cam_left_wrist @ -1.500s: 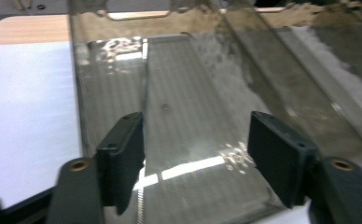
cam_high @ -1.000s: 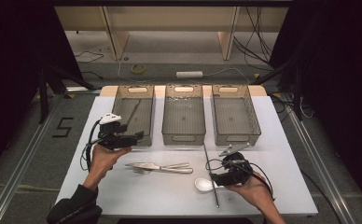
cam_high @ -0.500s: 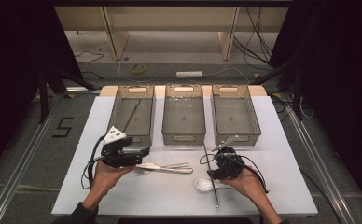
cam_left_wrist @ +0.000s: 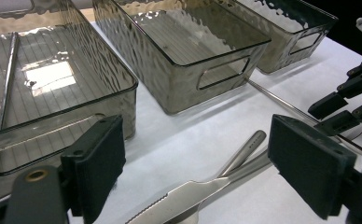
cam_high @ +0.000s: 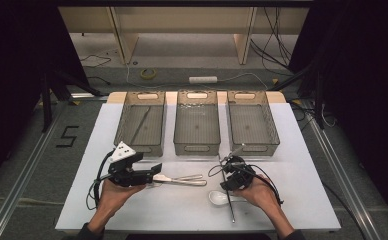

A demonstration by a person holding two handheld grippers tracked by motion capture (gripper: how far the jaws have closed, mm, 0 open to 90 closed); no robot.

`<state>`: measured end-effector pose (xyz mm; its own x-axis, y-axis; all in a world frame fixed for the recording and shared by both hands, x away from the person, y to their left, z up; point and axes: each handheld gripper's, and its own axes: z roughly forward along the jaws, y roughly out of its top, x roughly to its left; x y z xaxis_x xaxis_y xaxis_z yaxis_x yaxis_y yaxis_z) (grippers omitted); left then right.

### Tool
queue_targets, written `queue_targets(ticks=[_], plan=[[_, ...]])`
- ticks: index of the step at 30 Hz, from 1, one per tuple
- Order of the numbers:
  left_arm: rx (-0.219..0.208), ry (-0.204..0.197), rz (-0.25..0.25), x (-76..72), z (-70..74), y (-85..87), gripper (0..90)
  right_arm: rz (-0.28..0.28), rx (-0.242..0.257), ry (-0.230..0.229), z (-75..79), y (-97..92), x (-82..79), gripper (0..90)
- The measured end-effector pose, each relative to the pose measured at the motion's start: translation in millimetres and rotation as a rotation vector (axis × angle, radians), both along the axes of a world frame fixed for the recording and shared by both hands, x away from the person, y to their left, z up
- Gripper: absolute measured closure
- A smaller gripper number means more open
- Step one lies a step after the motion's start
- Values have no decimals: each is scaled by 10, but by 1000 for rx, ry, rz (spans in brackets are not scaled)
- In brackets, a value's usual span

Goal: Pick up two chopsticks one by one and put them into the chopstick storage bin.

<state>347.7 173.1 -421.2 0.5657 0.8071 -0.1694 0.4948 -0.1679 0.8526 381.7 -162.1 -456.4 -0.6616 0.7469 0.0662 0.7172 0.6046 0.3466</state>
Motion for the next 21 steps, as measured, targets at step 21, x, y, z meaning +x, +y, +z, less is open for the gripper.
queue_targets(ticks=[21], plan=[[2,-15,-1,-23,12,19,185,10,-107,51,19,-135,8,783]])
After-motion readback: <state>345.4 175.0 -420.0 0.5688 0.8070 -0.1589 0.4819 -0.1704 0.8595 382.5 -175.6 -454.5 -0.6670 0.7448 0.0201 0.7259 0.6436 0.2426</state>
